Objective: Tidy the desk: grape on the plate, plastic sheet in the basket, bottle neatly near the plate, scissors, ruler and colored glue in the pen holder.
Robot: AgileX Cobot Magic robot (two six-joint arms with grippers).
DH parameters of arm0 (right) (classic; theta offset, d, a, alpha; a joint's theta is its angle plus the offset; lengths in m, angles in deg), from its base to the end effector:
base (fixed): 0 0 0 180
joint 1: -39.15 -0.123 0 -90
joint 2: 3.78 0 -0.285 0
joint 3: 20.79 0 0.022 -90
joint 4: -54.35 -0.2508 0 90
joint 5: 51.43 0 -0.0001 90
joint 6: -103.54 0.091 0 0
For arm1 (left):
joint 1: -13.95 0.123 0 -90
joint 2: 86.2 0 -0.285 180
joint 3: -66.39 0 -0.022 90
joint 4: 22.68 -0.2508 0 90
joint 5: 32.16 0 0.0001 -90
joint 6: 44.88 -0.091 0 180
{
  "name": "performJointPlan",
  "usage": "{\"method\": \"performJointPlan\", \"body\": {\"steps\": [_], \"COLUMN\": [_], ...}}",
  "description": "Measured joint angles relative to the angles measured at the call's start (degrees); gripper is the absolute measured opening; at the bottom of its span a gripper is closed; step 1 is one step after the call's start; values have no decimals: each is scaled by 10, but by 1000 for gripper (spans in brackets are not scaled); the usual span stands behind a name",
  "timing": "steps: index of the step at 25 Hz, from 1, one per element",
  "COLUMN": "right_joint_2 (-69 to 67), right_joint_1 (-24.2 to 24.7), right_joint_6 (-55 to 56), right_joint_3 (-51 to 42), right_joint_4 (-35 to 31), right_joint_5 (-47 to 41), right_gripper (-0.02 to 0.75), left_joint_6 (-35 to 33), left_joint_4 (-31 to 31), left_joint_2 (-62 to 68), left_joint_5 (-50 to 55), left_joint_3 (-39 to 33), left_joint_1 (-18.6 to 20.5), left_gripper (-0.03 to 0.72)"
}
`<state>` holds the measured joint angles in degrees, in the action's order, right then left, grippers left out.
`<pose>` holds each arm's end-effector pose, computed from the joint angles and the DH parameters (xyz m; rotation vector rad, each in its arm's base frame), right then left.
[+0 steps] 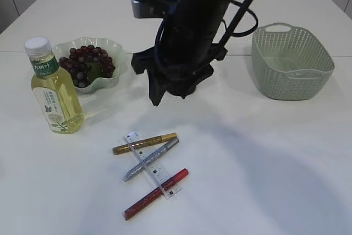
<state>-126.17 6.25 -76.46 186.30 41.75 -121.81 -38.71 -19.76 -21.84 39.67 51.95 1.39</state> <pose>0.3484 0.2477 0.2763 -0.7636 2.8349 0.4102 0.1581 -0.0397 0.3710 0.1428 2.6346 -0.1810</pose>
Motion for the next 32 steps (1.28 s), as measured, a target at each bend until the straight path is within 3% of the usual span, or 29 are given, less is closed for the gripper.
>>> {"method": "performJointPlan", "body": {"steps": [15,32], "right_joint_2": [-75,-155], "right_joint_1": [-68,-72], "right_joint_6": [8,33], "right_joint_3": [-4,-18], "right_joint_4": [1,-1], "right_joint_5": [0,5], "right_gripper": [473,473], "left_joint_6": [0,0], "left_joint_4": [0,0], "left_joint_2": [1,1], "left_joint_5": [0,0], "left_joint_3": [0,0], "left_joint_1": [0,0], "left_gripper": [415,422]}}
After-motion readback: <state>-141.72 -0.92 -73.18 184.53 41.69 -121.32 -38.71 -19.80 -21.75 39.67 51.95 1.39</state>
